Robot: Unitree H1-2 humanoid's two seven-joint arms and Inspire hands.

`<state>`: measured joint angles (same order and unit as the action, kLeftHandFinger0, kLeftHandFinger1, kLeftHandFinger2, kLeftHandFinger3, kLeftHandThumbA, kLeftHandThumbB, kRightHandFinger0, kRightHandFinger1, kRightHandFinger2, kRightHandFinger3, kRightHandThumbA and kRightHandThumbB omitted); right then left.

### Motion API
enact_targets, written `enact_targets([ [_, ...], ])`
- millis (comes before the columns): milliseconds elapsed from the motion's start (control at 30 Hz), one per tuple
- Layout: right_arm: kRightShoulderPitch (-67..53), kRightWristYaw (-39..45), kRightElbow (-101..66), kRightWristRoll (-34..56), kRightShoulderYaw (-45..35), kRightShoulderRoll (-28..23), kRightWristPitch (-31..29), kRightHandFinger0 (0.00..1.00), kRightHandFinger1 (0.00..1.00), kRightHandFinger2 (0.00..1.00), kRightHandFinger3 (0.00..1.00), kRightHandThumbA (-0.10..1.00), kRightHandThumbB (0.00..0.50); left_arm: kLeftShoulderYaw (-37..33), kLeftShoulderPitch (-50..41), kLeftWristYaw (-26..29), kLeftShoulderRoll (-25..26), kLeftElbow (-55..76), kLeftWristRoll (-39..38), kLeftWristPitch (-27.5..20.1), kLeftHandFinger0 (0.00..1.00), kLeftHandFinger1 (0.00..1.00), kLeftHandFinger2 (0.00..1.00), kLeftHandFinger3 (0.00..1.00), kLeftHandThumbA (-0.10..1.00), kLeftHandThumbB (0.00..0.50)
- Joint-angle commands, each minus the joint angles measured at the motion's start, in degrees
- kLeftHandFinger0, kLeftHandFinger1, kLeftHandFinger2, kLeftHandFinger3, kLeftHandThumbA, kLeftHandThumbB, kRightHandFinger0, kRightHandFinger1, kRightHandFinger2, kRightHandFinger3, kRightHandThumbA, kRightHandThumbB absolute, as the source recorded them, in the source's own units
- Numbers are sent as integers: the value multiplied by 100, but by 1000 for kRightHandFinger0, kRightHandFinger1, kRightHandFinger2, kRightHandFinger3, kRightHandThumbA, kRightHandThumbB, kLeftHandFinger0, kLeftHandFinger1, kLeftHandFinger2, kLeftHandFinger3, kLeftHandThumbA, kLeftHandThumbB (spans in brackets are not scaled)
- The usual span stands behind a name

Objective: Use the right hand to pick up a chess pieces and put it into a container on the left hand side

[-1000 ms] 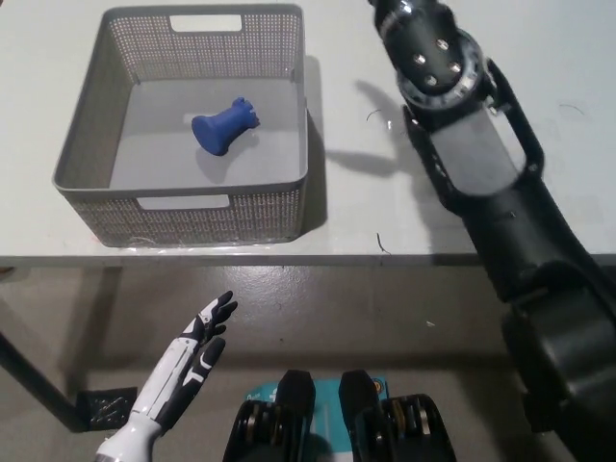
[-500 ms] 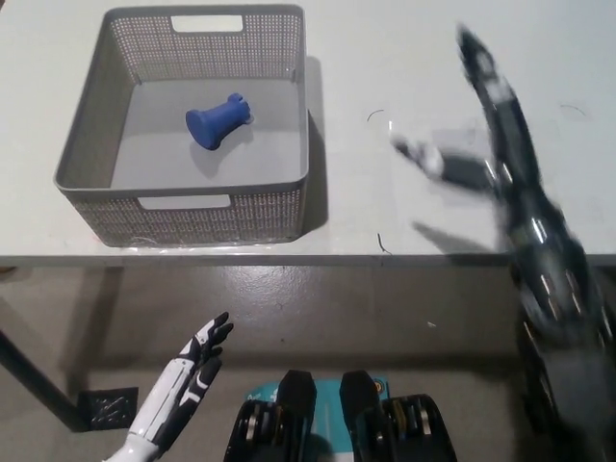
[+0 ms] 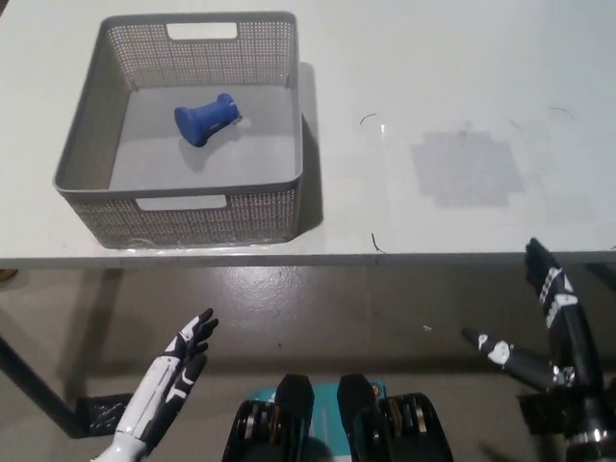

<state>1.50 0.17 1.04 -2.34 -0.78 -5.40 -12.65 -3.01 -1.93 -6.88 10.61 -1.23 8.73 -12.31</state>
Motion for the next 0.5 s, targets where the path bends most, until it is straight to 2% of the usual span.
enact_targets([
  [0, -131, 198, 96, 357, 66, 56, -738, 1000, 1000, 1000, 1000, 952, 200, 134, 160, 95, 2, 139, -162, 6, 1000, 1000, 1000, 1000, 1000, 186],
  [67, -253, 187, 135, 298, 86, 77, -672, 1000, 1000, 1000, 1000, 985, 216, 181, 236, 107, 2, 140, -154, 31, 1000, 1000, 1000, 1000, 1000, 198],
  [200, -375, 302, 227, 401, 122, 42, -635, 1000, 1000, 1000, 1000, 1000, 204, 252, 283, 129, -67, 134, -272, 160, 1000, 1000, 1000, 1000, 1000, 201],
  [300, -430, 407, 301, 344, 224, -5, -499, 1000, 1000, 1000, 1000, 1000, 231, 324, 270, 115, -113, 96, -458, 228, 1000, 1000, 1000, 1000, 1000, 191],
  [367, -423, 470, 324, 298, 297, -31, -429, 1000, 1000, 1000, 1000, 1000, 225, 380, 260, 177, -179, 120, -464, 286, 1000, 1000, 1000, 1000, 1000, 174],
  [433, -394, 613, 327, 505, 348, -41, -312, 1000, 1000, 1000, 1000, 988, 262, 416, 249, 197, -226, 169, -436, 361, 1000, 1000, 1000, 1000, 1000, 160],
  [467, -383, 633, 333, 545, 351, -40, -293, 1000, 1000, 1000, 1000, 985, 264, 427, 254, 193, -240, 174, -436, 374, 1000, 1000, 1000, 1000, 1000, 159],
])
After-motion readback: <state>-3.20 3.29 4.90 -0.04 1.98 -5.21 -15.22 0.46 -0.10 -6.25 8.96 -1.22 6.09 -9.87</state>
